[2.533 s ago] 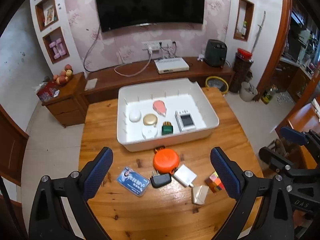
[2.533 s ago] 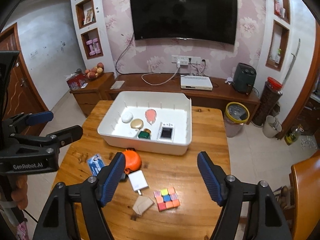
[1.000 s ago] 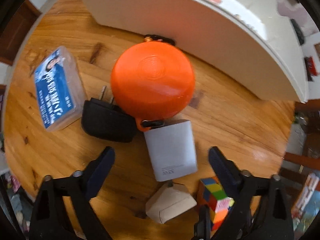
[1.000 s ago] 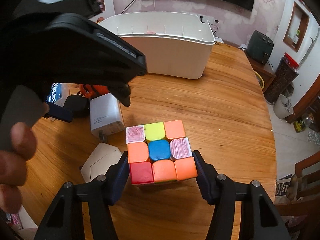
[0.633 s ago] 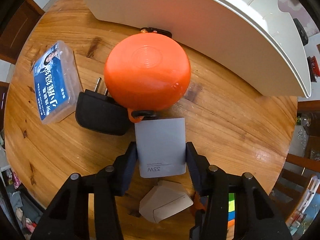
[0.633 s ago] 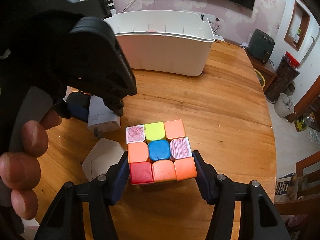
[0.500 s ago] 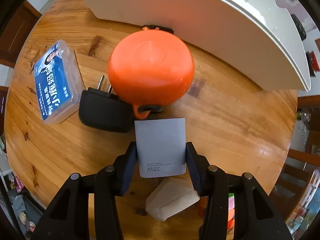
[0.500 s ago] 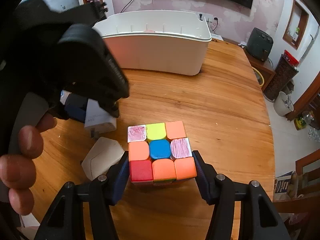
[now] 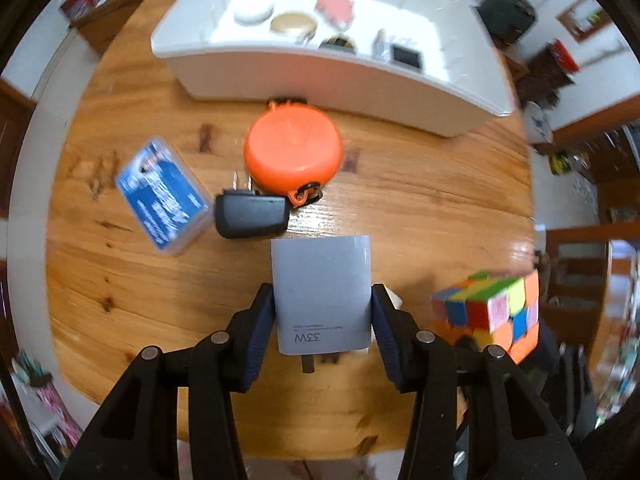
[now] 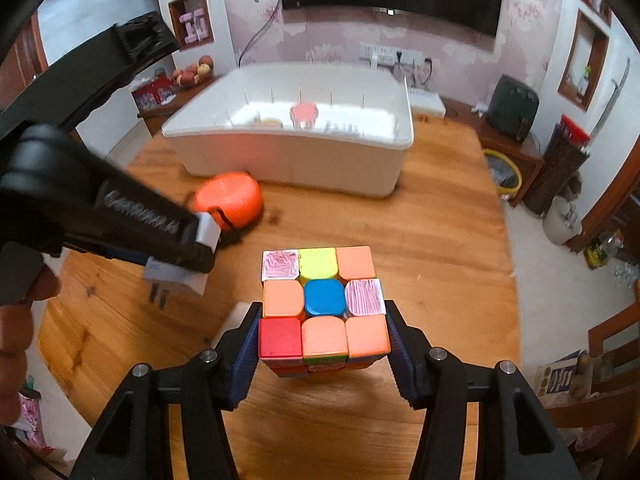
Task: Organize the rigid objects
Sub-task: 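Carry the charger and cube over the white bin and release them inside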
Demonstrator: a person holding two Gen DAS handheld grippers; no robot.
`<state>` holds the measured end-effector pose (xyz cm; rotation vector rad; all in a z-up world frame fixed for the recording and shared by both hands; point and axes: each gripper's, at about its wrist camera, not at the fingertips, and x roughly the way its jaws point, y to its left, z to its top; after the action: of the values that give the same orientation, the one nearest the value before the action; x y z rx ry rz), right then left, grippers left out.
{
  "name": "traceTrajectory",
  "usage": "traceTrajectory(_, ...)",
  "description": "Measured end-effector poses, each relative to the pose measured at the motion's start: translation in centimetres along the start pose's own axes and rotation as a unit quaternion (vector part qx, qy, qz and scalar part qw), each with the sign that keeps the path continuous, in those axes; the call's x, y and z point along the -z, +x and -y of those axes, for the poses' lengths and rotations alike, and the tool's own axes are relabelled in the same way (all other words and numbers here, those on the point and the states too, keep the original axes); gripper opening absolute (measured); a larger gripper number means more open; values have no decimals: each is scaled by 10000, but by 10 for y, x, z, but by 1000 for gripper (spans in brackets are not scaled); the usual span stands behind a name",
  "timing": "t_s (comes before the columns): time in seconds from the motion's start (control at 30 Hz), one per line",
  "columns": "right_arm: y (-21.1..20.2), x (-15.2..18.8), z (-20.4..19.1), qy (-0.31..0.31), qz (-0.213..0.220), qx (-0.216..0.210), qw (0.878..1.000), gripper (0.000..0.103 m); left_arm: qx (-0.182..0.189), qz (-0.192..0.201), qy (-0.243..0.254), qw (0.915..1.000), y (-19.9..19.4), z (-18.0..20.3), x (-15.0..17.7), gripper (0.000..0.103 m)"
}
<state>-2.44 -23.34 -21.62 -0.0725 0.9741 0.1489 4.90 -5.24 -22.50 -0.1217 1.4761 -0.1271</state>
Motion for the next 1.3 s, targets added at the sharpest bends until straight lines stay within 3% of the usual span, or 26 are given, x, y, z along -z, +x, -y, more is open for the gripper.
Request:
traceTrajectory(0.17,-39,-30,-5,-55,368,-5,9993,57,-10,399,613,9973,-64,-1,-11,51)
traceTrajectory(0.27,-56,-53,-5,-79,571,3,9983,57,-161,755,901,9929,-108,24,-36,51)
traceTrajectory(0.4,-79,-97,-2,-47,921,-31,9957,57,-360,1372,1241,9821,-158,33,-75,51)
traceTrajectory(0.57,-94,-160,8,39,1277,66,9918,57,-588,1839,1477,9700,-186,42,-127,51)
traceTrajectory(0.73,-94,-225,19,113,1631,374,9858,57,-513,2065,1502,9655,-187,39,-175,51)
traceTrajectory(0.9,-72,-274,31,296,1688,553,9837,57,-412,2134,1578,9632,-176,36,-215,51)
traceTrajectory(1.17,6,-314,44,584,1135,594,9900,57,-300,1781,1558,9711,-120,32,-263,51)
traceTrajectory(1.3,63,-317,49,722,575,487,9945,57,-239,1478,1533,9768,-76,31,-280,51)
